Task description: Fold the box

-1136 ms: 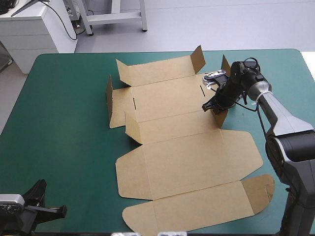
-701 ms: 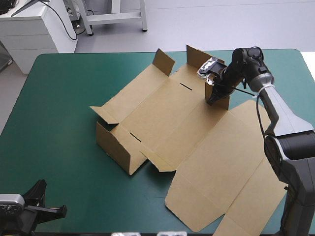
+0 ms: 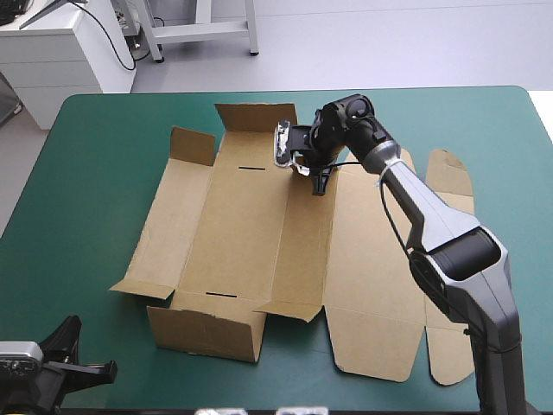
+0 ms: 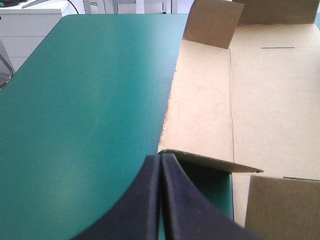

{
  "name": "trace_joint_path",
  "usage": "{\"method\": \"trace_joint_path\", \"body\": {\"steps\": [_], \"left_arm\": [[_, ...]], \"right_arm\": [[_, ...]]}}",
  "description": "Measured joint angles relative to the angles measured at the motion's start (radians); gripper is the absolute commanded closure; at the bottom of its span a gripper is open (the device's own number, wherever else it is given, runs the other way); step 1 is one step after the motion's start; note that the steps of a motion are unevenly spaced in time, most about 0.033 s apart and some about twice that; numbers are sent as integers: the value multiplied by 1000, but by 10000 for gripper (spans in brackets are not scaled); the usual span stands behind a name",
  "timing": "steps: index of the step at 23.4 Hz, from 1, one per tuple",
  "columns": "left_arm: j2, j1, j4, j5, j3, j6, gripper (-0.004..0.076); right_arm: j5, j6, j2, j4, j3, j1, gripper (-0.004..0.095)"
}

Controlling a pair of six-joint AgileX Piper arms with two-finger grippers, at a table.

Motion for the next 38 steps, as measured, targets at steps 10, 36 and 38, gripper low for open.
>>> {"method": "trace_joint_path", "body": {"steps": [10, 36, 38], "left_arm": [[0, 0, 0, 0, 0, 0, 731], [0, 0, 0, -5, 1, 0, 731], [0, 0, 0, -5, -6, 0, 731]], "right_arm": [[21, 56, 20, 68, 0, 24, 929], [33, 642, 29, -285, -161, 26, 908], [56, 778, -8, -285, -178, 6, 909]]}}
